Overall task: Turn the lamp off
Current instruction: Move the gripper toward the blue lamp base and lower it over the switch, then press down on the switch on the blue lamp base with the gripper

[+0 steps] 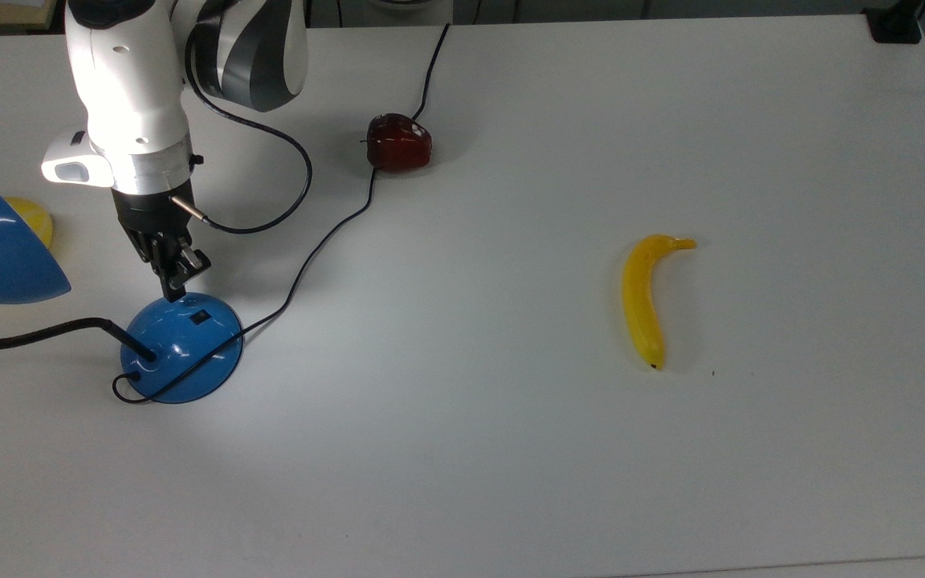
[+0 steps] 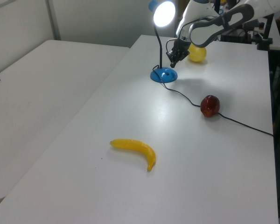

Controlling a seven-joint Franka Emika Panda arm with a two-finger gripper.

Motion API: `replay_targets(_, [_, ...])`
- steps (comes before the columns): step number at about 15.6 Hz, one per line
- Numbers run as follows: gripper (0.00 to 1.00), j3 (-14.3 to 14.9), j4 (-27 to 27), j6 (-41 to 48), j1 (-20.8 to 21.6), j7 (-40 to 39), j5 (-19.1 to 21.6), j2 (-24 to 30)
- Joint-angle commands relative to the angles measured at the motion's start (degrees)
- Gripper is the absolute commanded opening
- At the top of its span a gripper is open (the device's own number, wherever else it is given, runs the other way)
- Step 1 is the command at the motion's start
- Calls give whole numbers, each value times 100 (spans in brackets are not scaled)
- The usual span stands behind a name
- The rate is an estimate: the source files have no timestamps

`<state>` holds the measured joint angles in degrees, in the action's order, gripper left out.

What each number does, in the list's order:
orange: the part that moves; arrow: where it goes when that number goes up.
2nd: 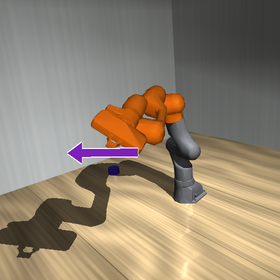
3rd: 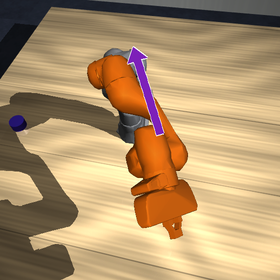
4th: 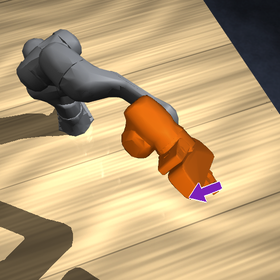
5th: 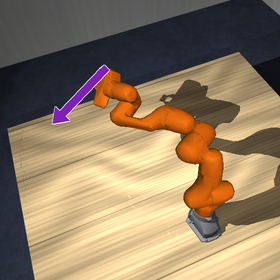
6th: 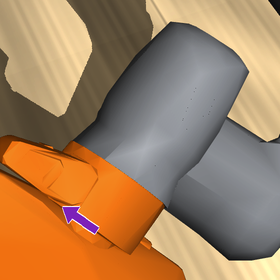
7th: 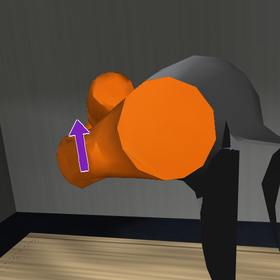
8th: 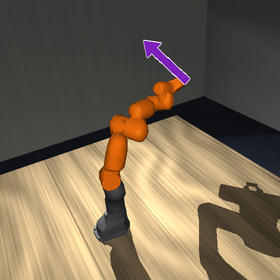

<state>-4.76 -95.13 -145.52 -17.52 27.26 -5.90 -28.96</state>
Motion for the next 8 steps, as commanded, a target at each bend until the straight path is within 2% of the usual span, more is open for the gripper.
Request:
replay_targets(1, [0, 72, 215, -108, 117, 393, -323, -241])
replay_targets(4, [0, 72, 215, -108, 188, 508, -491, -276])
replay_targets(8, [0, 72, 215, -108, 205, 526, -509, -294])
